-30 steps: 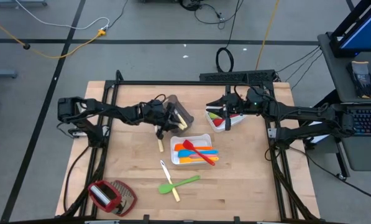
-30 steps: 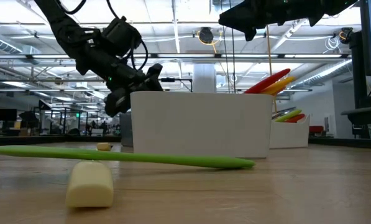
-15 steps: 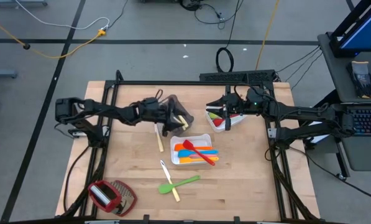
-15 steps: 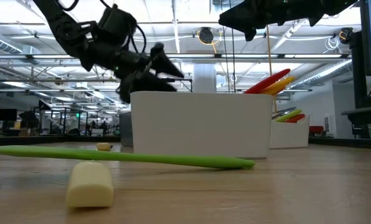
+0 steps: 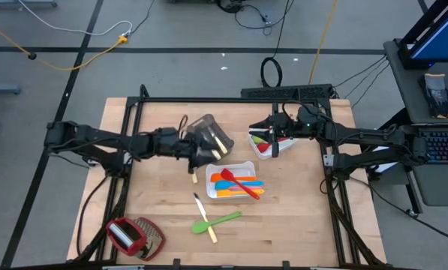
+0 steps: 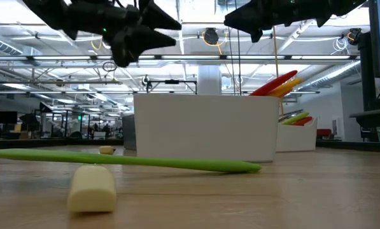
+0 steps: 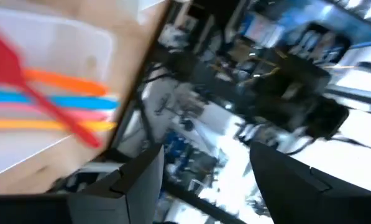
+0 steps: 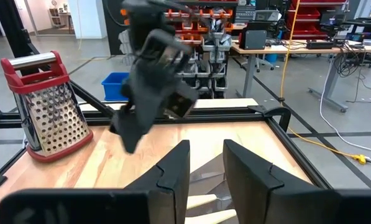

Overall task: Pick & Place Kitchen Items
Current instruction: Put the yellow knife into the black bin

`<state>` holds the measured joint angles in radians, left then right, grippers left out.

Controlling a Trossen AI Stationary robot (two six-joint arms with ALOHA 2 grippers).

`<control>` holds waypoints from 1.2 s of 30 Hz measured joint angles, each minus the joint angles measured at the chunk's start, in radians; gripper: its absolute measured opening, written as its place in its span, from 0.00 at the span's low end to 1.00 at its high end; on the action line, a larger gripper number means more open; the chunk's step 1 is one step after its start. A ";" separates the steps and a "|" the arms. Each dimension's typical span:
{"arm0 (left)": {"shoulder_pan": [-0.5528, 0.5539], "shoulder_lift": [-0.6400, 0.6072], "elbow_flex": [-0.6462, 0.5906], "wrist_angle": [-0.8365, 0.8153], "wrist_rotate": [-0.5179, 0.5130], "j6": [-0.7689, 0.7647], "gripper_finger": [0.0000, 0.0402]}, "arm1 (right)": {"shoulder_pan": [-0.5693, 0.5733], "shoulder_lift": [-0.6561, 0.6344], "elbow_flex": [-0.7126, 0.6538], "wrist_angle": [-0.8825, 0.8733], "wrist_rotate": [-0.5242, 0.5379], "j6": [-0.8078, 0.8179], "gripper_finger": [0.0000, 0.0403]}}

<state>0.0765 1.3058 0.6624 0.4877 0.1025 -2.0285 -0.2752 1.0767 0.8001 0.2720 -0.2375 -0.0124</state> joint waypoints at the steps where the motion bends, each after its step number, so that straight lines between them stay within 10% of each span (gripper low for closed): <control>1: -0.019 -0.014 0.000 -0.042 -0.005 -0.001 0.60 | 0.000 0.000 0.000 -0.001 0.000 0.000 0.22; 15: -0.208 -0.116 -0.001 -0.726 -0.085 -0.040 0.59 | 0.000 0.000 0.000 -0.037 0.000 -0.018 0.22; 36: -0.143 0.114 -0.001 -0.851 -0.259 0.133 0.59 | 0.000 0.000 0.000 -0.039 0.001 -0.026 0.22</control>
<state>-0.0666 1.4199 0.6613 -0.3634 -0.1565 -1.8955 -0.2750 1.0767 0.8001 0.2333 -0.2369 -0.0387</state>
